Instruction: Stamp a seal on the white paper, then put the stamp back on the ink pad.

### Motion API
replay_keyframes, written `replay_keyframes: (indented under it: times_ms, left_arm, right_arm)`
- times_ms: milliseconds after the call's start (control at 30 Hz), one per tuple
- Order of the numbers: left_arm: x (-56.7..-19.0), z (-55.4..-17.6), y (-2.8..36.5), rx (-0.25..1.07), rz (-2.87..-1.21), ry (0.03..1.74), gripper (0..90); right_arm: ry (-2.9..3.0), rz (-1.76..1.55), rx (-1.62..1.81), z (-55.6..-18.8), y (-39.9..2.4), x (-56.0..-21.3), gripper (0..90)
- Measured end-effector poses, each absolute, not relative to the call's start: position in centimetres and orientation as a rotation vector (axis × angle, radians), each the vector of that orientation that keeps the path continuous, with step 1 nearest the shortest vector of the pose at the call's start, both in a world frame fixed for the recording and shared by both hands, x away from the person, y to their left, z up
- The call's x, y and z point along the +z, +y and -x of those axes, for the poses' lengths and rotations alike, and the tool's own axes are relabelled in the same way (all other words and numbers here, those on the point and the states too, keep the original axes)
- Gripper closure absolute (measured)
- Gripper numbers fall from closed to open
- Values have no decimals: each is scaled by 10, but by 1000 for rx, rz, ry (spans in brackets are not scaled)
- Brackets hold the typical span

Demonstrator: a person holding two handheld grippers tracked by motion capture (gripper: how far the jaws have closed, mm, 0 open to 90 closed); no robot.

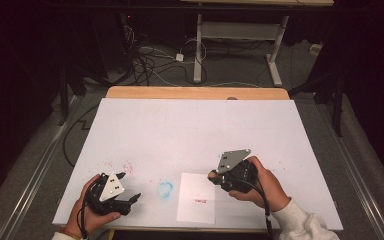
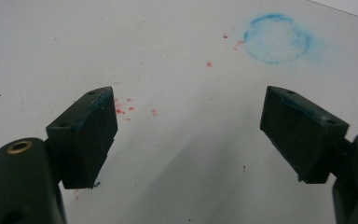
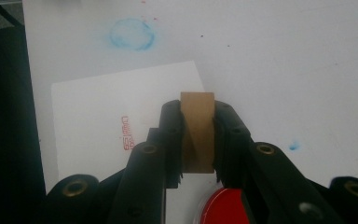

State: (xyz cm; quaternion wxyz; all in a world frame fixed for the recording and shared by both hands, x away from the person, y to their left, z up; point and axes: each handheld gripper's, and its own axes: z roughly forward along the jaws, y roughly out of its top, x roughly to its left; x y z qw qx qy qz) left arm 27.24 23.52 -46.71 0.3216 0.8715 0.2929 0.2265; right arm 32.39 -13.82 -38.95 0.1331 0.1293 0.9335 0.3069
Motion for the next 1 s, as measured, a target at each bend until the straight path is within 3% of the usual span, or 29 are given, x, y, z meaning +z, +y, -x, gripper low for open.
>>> replay_keyframes:
  times_ms: [600,1000]
  left_arm:
    - [-468,-275,233,580,-2286,766,182]
    - [-468,-277,230,596,-2297,745,182]
  right_arm:
    - [2693,-455,860,-329,-164,-386,758]
    - [2716,-552,721,-336,-185,-402,757]
